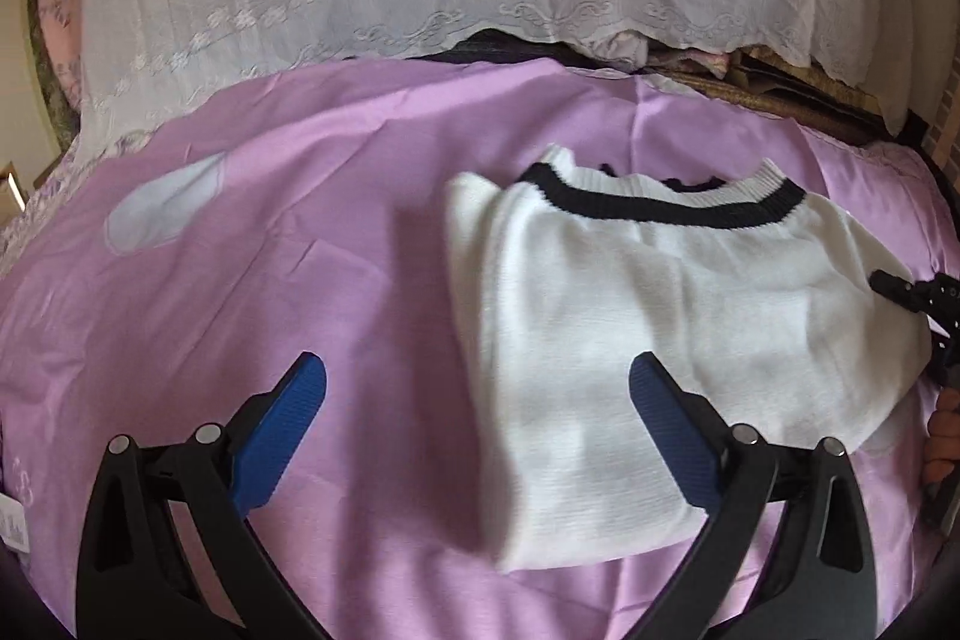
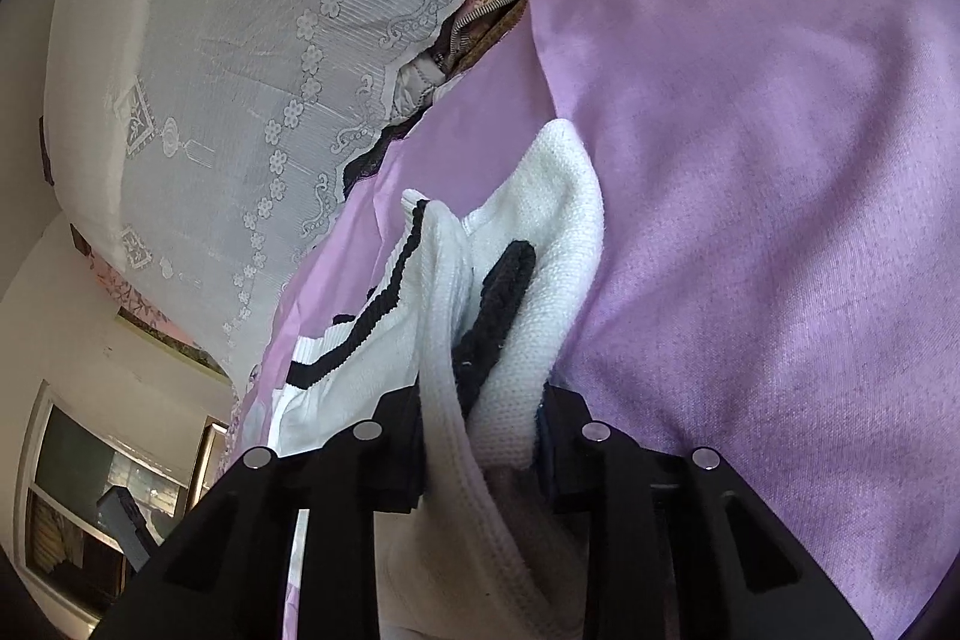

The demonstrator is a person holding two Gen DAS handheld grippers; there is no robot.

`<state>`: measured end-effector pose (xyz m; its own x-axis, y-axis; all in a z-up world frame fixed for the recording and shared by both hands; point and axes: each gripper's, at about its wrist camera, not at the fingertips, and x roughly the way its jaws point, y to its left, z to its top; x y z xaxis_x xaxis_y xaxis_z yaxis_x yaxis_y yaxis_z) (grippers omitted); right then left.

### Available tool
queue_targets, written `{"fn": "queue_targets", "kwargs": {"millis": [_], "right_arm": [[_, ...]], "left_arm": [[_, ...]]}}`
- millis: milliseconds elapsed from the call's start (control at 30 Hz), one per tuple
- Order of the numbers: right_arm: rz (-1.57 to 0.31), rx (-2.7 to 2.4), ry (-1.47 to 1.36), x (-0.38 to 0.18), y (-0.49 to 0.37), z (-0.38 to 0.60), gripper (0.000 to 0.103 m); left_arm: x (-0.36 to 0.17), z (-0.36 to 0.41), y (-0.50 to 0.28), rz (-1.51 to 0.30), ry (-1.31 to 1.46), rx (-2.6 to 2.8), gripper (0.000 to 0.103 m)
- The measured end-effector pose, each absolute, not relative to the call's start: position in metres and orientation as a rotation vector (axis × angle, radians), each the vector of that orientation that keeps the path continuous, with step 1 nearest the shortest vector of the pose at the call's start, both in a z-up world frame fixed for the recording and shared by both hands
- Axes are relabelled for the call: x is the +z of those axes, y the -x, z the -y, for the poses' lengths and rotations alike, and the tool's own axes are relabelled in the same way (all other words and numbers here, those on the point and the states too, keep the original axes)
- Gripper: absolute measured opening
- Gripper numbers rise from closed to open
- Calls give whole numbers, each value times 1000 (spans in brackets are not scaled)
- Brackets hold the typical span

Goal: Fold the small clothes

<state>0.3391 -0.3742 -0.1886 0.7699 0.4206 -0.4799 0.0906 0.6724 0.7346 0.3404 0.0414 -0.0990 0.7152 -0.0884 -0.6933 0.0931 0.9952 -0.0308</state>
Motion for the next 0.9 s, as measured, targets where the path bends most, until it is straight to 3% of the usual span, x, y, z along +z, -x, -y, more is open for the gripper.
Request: {"fn": "queue_targets", "kwargs": {"millis": [133,333,667,900], "right_arm": [[-656,136,-754,-171,-331,358,28],[-630,48,-596,-139,-327,320,28],[-685,-44,-367,-109,-344,261,28],[-713,-40,-372,-93,-355,238,27]], "left_arm": [[-136,-81,-351,-853,234,-102,99],[-130,-56,-349,-828,124,-100,99],[-132,-67,-352,-861,202,-125,99],[-131,-70,-354,-862,226,-133,99]]}}
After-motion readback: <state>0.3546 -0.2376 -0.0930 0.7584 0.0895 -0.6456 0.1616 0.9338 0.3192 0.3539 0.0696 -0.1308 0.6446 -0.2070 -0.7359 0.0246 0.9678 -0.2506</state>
